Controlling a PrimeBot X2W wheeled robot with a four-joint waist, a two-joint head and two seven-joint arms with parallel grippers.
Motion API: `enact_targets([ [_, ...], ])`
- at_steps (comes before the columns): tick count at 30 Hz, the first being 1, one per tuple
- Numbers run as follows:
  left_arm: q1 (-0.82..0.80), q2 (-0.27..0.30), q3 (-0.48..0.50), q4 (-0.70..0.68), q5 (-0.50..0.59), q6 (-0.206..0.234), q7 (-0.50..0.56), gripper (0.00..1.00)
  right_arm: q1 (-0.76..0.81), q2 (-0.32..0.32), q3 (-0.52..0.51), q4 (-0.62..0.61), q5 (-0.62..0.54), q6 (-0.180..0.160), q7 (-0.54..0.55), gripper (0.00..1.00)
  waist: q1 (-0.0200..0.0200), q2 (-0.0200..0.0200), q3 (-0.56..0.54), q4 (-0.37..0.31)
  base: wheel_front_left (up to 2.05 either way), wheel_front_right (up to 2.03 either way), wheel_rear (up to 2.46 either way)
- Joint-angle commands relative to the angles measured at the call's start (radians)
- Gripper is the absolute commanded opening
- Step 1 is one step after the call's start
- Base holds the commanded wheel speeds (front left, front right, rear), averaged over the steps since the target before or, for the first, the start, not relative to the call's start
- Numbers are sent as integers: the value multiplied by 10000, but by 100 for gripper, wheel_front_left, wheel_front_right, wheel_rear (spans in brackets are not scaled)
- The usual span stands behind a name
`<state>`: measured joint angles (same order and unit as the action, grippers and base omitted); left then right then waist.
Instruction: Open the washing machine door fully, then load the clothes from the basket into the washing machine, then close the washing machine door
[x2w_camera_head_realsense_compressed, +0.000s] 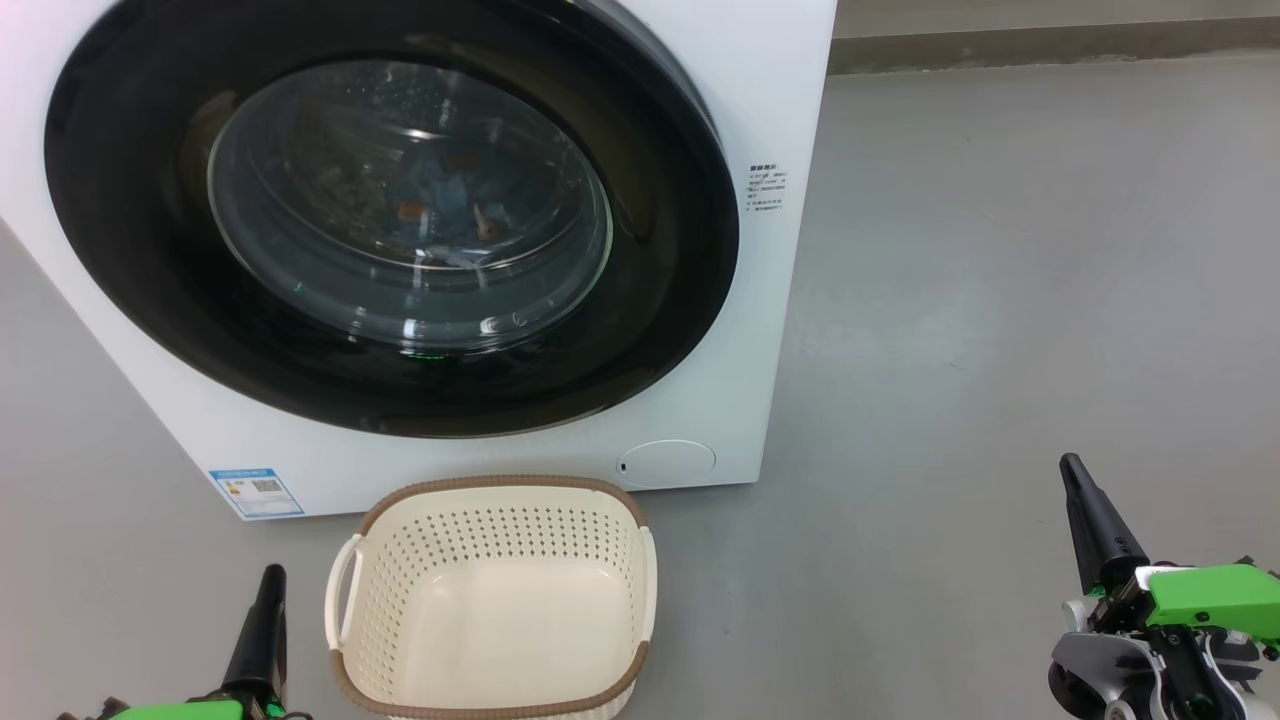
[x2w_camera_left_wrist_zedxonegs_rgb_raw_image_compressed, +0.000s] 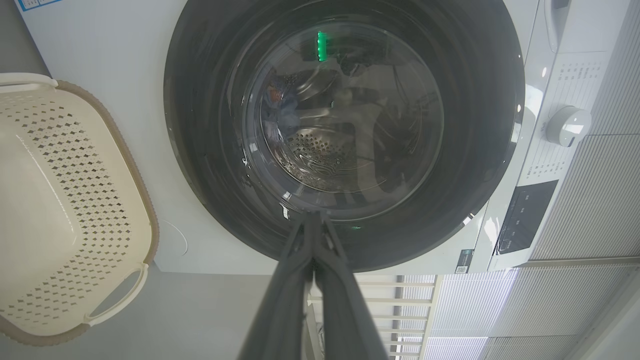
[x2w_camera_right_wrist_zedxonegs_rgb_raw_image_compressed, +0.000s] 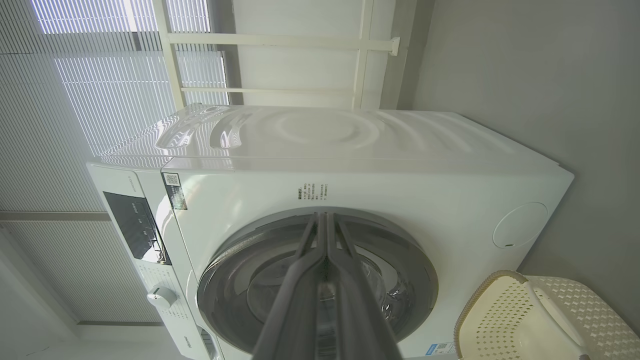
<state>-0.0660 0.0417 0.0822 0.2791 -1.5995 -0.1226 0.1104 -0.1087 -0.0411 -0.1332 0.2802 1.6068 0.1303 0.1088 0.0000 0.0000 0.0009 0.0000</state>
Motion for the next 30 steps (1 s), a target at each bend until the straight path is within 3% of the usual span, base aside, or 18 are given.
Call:
enact_targets([
  [1,-480,86,334,-288,-77,-81,40,0,-51,-93,179,-307,7,4,53,0,0,0,0,0,0,0,0],
  [30,-479,85,334,-289,-77,-81,40,0,-51,-93,178,-307,6,4,54,0,0,0,0,0,0,0,0],
])
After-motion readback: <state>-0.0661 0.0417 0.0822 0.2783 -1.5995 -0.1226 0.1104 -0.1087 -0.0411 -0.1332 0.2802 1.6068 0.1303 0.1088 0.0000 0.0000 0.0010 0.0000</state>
